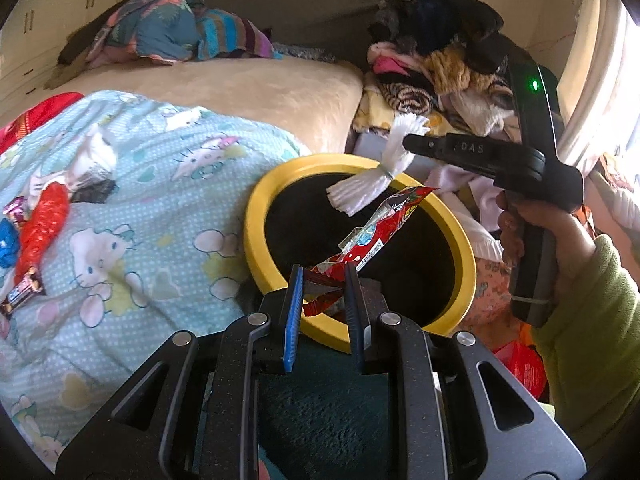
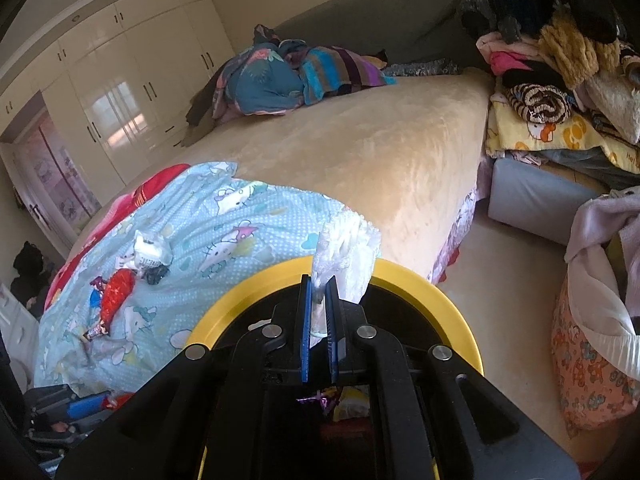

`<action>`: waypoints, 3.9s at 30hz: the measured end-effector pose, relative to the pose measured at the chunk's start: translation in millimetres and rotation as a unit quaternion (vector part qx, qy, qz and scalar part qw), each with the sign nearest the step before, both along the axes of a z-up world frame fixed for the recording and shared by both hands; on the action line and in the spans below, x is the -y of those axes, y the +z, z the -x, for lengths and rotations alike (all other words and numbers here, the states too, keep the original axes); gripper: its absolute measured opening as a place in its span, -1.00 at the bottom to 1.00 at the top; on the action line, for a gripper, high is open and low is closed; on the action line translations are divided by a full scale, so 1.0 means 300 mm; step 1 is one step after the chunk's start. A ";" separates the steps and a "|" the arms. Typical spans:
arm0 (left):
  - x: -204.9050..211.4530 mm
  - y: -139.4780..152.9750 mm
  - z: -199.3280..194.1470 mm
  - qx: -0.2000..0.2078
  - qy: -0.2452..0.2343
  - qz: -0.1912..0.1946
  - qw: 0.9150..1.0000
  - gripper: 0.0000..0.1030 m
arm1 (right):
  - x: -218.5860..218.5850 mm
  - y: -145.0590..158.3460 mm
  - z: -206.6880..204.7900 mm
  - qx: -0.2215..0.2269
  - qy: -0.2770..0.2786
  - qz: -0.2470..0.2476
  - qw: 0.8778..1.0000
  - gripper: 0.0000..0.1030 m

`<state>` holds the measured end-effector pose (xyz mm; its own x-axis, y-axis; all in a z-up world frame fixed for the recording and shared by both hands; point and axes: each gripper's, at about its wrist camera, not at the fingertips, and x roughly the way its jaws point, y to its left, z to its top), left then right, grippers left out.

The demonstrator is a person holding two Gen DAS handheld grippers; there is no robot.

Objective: Collect trash
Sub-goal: 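Open both tools to drop the wrapper and foam net into the bin, then move both open tools back toward the blue balloon and white bag, then grasp the blue balloon with the left tool while the right tool grasps the white plastic bag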

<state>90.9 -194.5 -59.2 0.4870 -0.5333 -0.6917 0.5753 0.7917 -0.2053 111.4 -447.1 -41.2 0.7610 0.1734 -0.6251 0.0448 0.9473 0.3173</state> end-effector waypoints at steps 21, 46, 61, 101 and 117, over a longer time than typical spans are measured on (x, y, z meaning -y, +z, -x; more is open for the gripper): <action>0.052 0.016 -0.031 0.030 0.006 0.001 1.000 0.74 | 0.008 0.032 0.010 0.013 0.000 -0.013 1.000 0.01; -0.177 0.147 -0.023 0.091 0.116 0.052 0.988 0.79 | -0.153 0.116 0.018 0.060 0.044 -0.004 0.997 0.32; -0.345 0.208 -0.027 0.128 0.184 0.065 0.972 0.79 | -0.297 0.152 0.022 0.083 0.082 0.010 0.993 0.40; -0.886 0.086 -0.141 0.099 0.363 0.067 0.924 0.79 | -0.825 0.091 -0.293 0.063 0.185 0.025 0.980 0.49; -0.979 -0.043 -0.368 0.028 0.358 0.065 0.931 0.19 | -0.937 -0.010 -0.559 0.028 0.155 0.031 0.987 0.49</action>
